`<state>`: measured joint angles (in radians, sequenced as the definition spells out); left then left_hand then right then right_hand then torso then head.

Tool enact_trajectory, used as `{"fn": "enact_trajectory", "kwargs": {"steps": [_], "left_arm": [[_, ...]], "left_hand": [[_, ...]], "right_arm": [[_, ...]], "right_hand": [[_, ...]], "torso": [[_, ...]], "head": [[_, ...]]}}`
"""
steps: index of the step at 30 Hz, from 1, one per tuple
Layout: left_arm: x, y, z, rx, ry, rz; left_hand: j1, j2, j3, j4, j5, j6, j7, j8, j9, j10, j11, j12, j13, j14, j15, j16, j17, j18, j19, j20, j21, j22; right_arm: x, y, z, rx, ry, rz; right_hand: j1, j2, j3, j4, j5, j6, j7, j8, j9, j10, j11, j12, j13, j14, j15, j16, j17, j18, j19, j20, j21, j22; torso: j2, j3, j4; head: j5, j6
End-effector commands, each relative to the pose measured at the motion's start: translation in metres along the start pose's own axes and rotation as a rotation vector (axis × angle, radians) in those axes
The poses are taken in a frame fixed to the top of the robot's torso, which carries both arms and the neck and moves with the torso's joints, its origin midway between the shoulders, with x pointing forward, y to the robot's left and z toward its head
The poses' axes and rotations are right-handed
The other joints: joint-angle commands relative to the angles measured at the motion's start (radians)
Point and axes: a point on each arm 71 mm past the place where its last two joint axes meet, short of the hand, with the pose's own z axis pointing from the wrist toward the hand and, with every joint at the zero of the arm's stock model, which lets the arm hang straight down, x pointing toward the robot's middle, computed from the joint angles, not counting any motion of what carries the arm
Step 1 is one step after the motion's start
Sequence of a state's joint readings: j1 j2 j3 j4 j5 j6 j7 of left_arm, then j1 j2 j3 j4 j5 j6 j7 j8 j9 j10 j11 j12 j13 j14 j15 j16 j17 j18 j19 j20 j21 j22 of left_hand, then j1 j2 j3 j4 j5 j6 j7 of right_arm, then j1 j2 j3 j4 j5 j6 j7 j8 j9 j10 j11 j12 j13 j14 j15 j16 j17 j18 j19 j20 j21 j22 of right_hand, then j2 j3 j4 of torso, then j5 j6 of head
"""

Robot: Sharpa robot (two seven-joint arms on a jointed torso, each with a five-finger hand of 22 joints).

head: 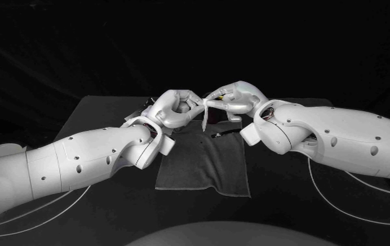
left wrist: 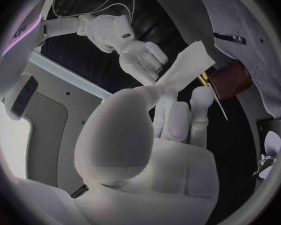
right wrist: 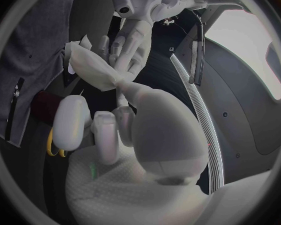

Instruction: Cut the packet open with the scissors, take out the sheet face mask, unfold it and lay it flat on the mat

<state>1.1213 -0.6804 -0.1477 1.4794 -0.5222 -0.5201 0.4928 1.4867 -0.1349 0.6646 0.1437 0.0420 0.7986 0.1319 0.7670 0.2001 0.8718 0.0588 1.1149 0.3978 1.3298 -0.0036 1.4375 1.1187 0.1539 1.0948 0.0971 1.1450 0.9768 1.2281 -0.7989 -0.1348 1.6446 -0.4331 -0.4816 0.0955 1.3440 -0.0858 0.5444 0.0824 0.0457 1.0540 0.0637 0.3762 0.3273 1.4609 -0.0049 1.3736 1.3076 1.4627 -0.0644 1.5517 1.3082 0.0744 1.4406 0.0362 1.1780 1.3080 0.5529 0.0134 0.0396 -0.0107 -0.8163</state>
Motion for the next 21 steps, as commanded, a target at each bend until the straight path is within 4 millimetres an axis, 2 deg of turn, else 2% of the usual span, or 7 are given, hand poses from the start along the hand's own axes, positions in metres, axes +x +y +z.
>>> {"fn": "enact_trajectory", "kwargs": {"steps": [1,8,12,15,17,18,21], "left_arm": [[0.0012,-0.0013,0.0011,0.000,-0.005,-0.004],[0.0002,-0.0002,0.0006,-0.015,-0.011,-0.009],[-0.0004,0.0009,0.0004,-0.025,-0.011,-0.035],[0.0005,0.0010,0.0002,-0.026,0.005,-0.055],[0.0016,0.0009,0.0001,-0.025,0.022,-0.069],[0.0019,0.0008,0.0001,-0.025,0.026,-0.072],[0.0030,0.0008,0.0000,-0.025,0.044,-0.083]], "left_hand": [[-0.022,-0.005,0.037,-0.022,0.006,0.012,-0.002,0.009,0.002,0.010,-0.003,-0.004,0.006,0.011,-0.001,0.006,0.012,-0.012,0.015,-0.001,0.015,0.019],[-0.097,-0.028,0.156,-0.081,0.007,0.028,-0.008,0.023,0.016,0.022,-0.010,0.008,0.032,0.036,-0.007,0.018,0.049,-0.020,0.044,-0.007,0.066,0.072],[-0.129,-0.029,0.153,-0.077,0.006,0.013,-0.002,0.022,0.019,0.016,-0.004,-0.002,0.031,0.025,-0.002,0.011,0.031,-0.017,0.027,-0.004,0.054,0.057],[-0.168,-0.042,0.125,-0.068,0.005,-0.010,0.003,0.018,0.021,-0.004,0.004,-0.021,0.025,0.008,0.005,0.001,0.006,-0.013,0.002,0.003,0.032,0.033],[-0.239,-0.076,0.045,-0.034,0.006,-0.047,0.014,-0.005,0.012,-0.012,0.016,-0.020,0.029,-0.009,0.018,-0.005,-0.013,-0.009,-0.023,0.013,0.007,0.010],[-0.238,-0.072,0.033,-0.035,0.007,-0.048,0.013,-0.007,0.011,-0.015,0.015,-0.018,0.030,-0.012,0.018,-0.005,-0.013,-0.009,-0.025,0.016,0.004,0.008],[-0.253,-0.084,-0.008,-0.030,0.006,-0.057,0.018,-0.016,0.006,-0.023,0.020,-0.016,0.033,-0.019,0.022,-0.006,-0.019,-0.007,-0.031,0.021,-0.006,-0.001]], "right_arm": [[0.0030,0.0006,-0.0005,-0.003,0.026,-0.004],[0.0018,0.0003,-0.0007,-0.004,0.019,-0.004],[0.0014,0.0002,-0.0007,-0.004,0.015,-0.004],[0.0014,0.0002,-0.0007,-0.004,0.012,-0.005],[0.0013,0.0002,-0.0008,-0.005,0.011,-0.005],[0.0013,0.0002,-0.0008,-0.005,0.011,-0.005],[0.0013,0.0002,-0.0008,-0.006,0.009,-0.005]], "right_hand": [[-0.008,0.006,-0.002,-0.005,0.003,0.005,0.003,0.010,0.071,0.028,-0.004,-0.005,0.137,0.102,-0.005,0.001,0.237,0.005,-0.006,0.001,-0.009,0.071],[-0.010,0.006,-0.002,-0.005,0.003,0.004,0.003,0.010,0.072,0.026,-0.004,-0.009,0.135,0.101,-0.005,-0.001,0.235,0.005,-0.007,0.001,-0.012,0.070],[-0.010,0.006,-0.002,-0.005,0.003,0.004,0.003,0.011,0.072,0.027,-0.004,-0.007,0.136,0.101,-0.005,0.000,0.236,0.005,-0.006,0.001,-0.010,0.071],[-0.010,0.006,-0.002,-0.005,0.003,0.004,0.003,0.011,0.072,0.027,-0.004,-0.007,0.136,0.101,-0.005,0.000,0.236,0.005,-0.006,0.001,-0.010,0.071],[-0.010,0.007,-0.001,-0.005,0.003,0.004,0.003,0.011,0.072,0.027,-0.004,-0.007,0.137,0.101,-0.005,0.001,0.237,0.005,-0.006,0.001,-0.010,0.071],[-0.010,0.007,-0.001,-0.005,0.003,0.004,0.003,0.011,0.072,0.027,-0.004,-0.007,0.137,0.101,-0.005,0.001,0.237,0.005,-0.006,0.001,-0.010,0.071],[-0.010,0.007,-0.001,-0.005,0.003,0.004,0.003,0.011,0.072,0.027,-0.004,-0.007,0.137,0.101,-0.005,0.001,0.237,0.005,-0.006,0.001,-0.010,0.071]], "torso": [[0.000,0.0004,-0.0007],[0.000,0.0003,0.0003],[0.000,0.0003,0.0005],[0.000,0.0003,0.0007],[0.000,0.0001,0.0011],[0.000,0.0000,0.0009],[0.000,0.0000,0.0009]], "head": [[0.000,-0.001],[-0.001,0.000],[-0.002,0.000],[-0.002,0.000],[-0.003,-0.001],[-0.002,-0.001],[-0.002,-0.001]]}}
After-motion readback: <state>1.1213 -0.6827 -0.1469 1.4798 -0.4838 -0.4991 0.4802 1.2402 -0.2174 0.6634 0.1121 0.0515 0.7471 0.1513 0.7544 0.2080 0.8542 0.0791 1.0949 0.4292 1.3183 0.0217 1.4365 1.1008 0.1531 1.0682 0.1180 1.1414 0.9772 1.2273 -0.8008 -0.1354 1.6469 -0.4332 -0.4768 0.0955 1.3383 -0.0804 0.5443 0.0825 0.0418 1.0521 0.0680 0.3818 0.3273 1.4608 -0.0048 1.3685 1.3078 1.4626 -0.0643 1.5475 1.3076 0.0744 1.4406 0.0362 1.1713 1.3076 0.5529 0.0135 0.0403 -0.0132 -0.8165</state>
